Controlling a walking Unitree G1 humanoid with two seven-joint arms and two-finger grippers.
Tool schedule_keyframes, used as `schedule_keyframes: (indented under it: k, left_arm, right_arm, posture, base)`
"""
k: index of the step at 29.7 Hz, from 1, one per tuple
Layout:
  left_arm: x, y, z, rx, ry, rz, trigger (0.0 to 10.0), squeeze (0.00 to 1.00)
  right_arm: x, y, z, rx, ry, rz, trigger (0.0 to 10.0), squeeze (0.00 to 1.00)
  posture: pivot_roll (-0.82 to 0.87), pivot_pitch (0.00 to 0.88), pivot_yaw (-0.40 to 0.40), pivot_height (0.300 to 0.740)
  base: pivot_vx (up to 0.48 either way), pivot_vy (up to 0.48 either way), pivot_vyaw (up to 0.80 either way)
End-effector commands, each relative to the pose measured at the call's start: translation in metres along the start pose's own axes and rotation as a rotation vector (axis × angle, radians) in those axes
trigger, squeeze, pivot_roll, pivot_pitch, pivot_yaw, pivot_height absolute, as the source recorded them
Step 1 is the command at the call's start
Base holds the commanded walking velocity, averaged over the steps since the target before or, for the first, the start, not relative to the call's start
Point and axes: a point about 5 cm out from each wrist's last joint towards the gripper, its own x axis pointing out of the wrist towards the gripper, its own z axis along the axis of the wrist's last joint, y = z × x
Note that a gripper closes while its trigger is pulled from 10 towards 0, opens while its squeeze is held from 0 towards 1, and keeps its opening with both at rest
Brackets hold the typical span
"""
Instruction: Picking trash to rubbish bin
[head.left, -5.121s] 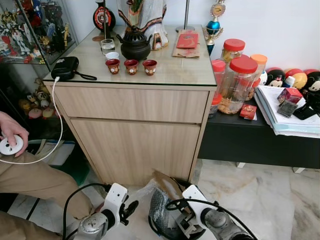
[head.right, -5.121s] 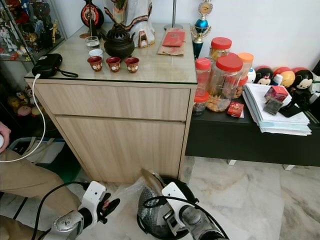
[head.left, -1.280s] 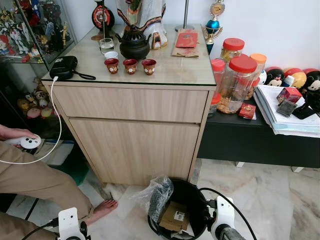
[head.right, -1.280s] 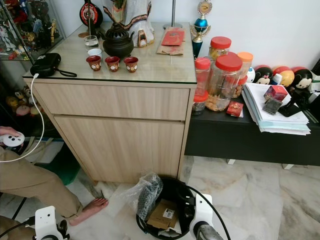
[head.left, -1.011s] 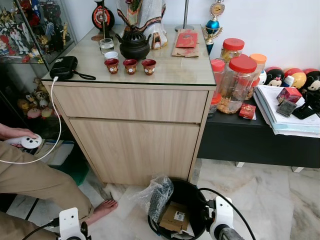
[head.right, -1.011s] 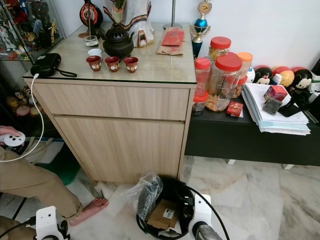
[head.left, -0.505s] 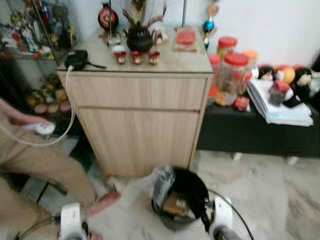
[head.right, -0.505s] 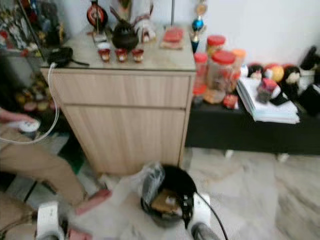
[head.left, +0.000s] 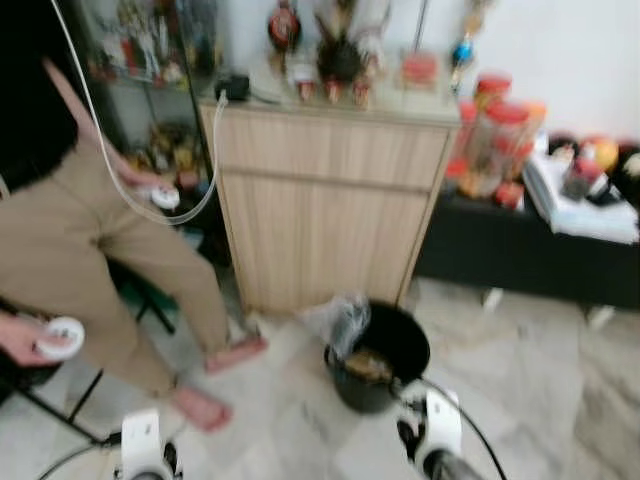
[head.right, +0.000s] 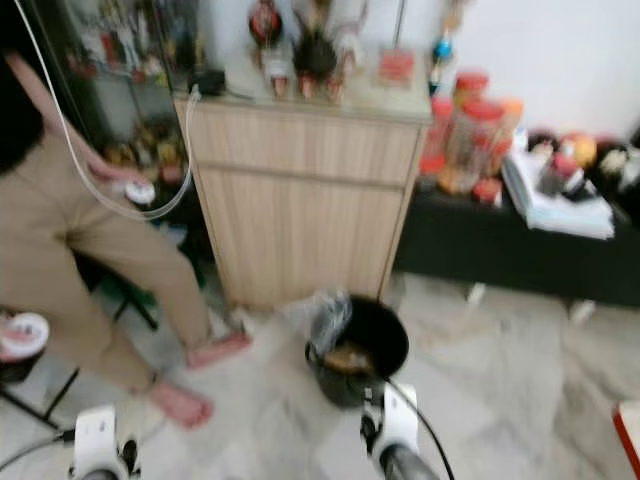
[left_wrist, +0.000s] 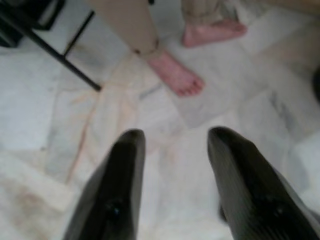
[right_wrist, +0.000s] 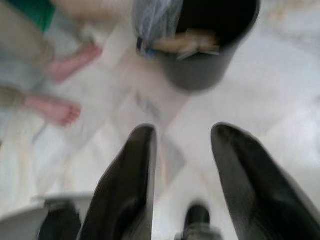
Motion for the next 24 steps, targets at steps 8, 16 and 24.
schedule_keyframes:
  k: [8, 16, 24]
  left_arm:
    - [-0.001, 0.0023, -0.0033, -0.008, 0.01, 0.013, 10.0, 0.0]
    - [-0.001, 0.002, -0.0034, -0.008, 0.011, 0.015, 10.0, 0.0]
    - [-0.0017, 0.0018, -0.005, -0.009, 0.013, 0.015, 10.0, 0.0]
  right_arm:
    - [-0.0007, -0.0041, -0.0004, 0.006, 0.001, -0.016, 10.0, 0.0]
    - [-0.0008, -0.0055, -0.0002, 0.009, -0.001, -0.02, 10.0, 0.0]
    - [-0.0019, -0.01, -0.0017, 0.015, 0.006, -0.032, 10.0, 0.0]
  posture:
    - [0.03, 0.0, -0.007, 0.74]
    - [0.03, 0.011, -0.006, 0.74]
    - [0.02, 0.015, -0.006, 0.74]
  base:
    - [-0.24, 0.0, 0.0]
    - [0.0, 0.0, 0.0]
    - [0.0, 0.0, -0.12]
